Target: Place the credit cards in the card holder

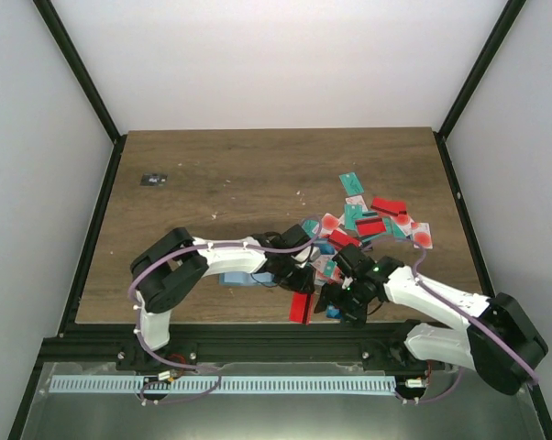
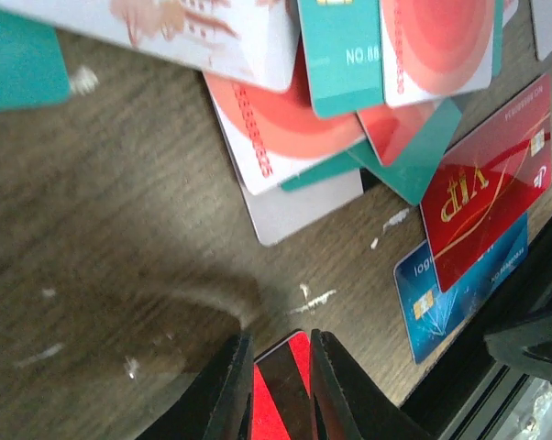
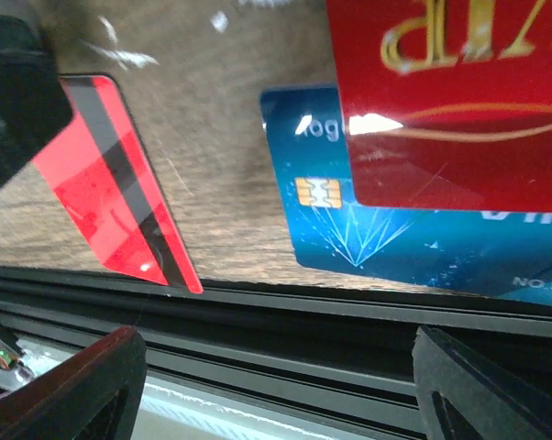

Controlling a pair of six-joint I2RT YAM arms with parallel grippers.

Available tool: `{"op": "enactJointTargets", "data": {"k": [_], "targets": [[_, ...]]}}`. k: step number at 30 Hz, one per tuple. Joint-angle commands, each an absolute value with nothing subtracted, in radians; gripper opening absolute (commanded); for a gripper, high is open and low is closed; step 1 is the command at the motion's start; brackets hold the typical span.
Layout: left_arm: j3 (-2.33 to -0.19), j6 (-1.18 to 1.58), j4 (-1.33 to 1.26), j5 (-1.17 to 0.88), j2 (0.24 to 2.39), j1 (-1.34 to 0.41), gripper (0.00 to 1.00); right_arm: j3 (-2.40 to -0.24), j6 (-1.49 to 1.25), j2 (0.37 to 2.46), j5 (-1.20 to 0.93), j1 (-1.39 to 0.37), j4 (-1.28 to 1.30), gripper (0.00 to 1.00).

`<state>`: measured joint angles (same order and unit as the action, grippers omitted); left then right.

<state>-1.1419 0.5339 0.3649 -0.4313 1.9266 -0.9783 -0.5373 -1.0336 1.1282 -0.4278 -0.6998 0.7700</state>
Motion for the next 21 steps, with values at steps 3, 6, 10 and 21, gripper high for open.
{"op": "enactJointTargets", "data": {"k": [3, 6, 10, 21], "targets": [[-1.065, 0.604, 0.350, -0.403, 1.895, -1.014, 0.20, -0.456, -1.067, 1.149, -0.585, -0.748, 0.590, 0.82], [-1.061, 0.611, 0.356, -0.393, 1.888, -1.016, 0.20, -0.448, -1.090, 1.176, -0.590, -0.784, 0.538, 0.82], [-1.071, 0.620, 0.368, -0.373, 1.883, -1.017, 0.19, -0.419, -1.124, 1.197, -0.611, -0.799, 0.434, 0.82], [-1.116, 0.620, 0.504, -0.313, 1.787, -1.012, 0.18, -0.342, -1.173, 1.226, -0.618, -0.808, 0.215, 0.81]]}}
